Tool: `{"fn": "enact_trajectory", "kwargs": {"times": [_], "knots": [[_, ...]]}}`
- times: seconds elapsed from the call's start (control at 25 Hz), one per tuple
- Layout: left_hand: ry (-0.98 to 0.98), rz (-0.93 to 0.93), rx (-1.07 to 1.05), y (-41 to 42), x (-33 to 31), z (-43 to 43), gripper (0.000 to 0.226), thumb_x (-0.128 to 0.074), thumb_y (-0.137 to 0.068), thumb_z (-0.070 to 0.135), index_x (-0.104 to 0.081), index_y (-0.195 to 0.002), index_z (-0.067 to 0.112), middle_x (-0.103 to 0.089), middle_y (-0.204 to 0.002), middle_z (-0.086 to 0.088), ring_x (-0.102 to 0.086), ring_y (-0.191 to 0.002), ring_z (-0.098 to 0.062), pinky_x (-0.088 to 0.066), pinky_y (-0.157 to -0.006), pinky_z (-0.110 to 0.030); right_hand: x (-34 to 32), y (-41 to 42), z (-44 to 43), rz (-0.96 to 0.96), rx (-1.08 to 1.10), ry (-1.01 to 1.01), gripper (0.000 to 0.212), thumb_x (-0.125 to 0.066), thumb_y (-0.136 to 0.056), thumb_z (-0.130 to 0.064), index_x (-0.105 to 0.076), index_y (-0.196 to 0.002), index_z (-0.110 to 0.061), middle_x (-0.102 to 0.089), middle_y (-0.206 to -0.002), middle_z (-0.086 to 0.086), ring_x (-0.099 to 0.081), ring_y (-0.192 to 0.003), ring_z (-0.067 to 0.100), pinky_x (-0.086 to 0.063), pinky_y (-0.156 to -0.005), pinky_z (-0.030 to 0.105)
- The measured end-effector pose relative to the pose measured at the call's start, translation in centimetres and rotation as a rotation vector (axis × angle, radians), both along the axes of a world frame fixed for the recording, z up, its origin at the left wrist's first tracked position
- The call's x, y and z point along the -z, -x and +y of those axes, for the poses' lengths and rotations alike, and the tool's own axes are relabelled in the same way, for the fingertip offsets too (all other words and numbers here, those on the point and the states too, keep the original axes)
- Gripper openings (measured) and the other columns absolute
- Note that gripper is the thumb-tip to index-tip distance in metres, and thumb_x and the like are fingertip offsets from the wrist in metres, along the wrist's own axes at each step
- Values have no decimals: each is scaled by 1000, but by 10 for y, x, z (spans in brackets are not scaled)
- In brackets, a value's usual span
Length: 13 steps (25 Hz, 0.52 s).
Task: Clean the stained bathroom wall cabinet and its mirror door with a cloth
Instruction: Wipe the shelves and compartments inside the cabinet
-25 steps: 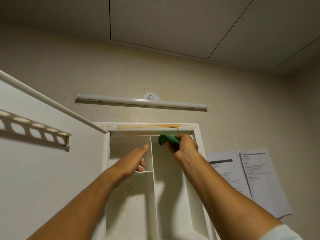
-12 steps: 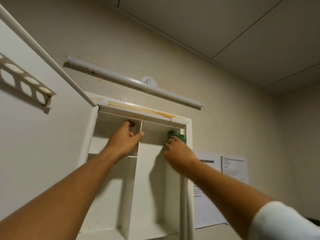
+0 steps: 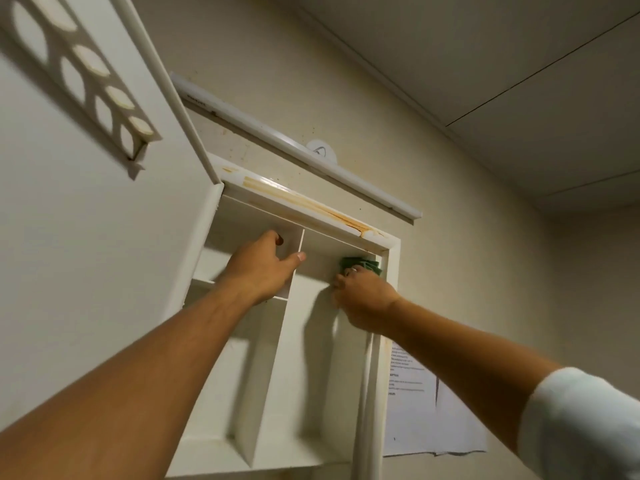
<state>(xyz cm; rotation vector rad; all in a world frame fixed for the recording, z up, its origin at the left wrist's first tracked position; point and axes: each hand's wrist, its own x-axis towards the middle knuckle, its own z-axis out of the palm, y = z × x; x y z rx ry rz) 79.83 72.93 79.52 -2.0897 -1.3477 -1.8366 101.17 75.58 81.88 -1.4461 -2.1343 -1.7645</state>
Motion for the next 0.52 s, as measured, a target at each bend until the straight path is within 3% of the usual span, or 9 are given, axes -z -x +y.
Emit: {"fn": "enact_trajectory", "kwargs": {"times": [0.08, 0.16, 0.24, 0.32, 0.4, 0.48, 0.52], "knots": [[-2, 9, -7, 1, 1, 1, 58, -56, -96, 59, -47, -140, 22, -63, -112, -2, -63, -100, -23, -52, -81, -37, 53, -8, -3, 28, 5, 122, 27, -52, -98, -6, -68, -119, -8, -66, -114, 10, -64, -101, 26, -58, -88, 39], [2, 11, -3, 2, 1, 0, 58, -56, -96, 59, -47, -141, 22, -63, -112, 0, -62, -99, -22, -54, -85, -40, 112, -13, -16, -86, 45, 328, 22, -56, -96, -11, -69, -114, -12, -67, -110, 7, -64, -97, 25, -60, -83, 41], [4, 12, 7, 1, 4, -1, 57, -56, -97, 58, -47, -141, 22, -62, -109, 1, -62, -99, -22, -55, -88, -44, 102, -13, -23, -205, 109, 433, 21, -57, -98, -20, -70, -114, -17, -67, -110, 3, -64, -101, 25, -58, -87, 43], [-15, 14, 5, 0, 3, 0, 57, -56, -97, 56, -47, -141, 21, -61, -109, 1, -61, -100, -22, -53, -86, -41, 45, -6, -21, -130, 79, 298, 23, -54, -102, -27, -69, -117, -19, -67, -112, 3, -63, -108, 24, -55, -95, 42], [-26, 13, -6, 1, 0, 0, 57, -56, -97, 56, -47, -141, 21, -60, -112, 0, -60, -102, -22, -48, -83, -38, -2, -5, -13, -53, 64, 29, 23, -54, -101, -23, -69, -119, -20, -69, -112, 3, -64, -110, 25, -49, -105, 44], [-41, 22, -18, 1, -1, 2, 57, -56, -96, 58, -48, -139, 21, -61, -115, -1, -60, -103, -23, -48, -83, -37, 12, 1, 3, -58, 50, -151, 24, -56, -99, -17, -71, -117, -14, -70, -112, 8, -64, -110, 29, -39, -113, 47], [-40, 25, -19, 0, -1, 3, 57, -56, -96, 58, -49, -139, 21, -62, -115, -1, -61, -103, -24, -48, -83, -38, 49, 5, 7, -53, 87, -138, 24, -56, -98, -16, -71, -116, -10, -69, -114, 12, -63, -110, 31, -40, -111, 48]]}}
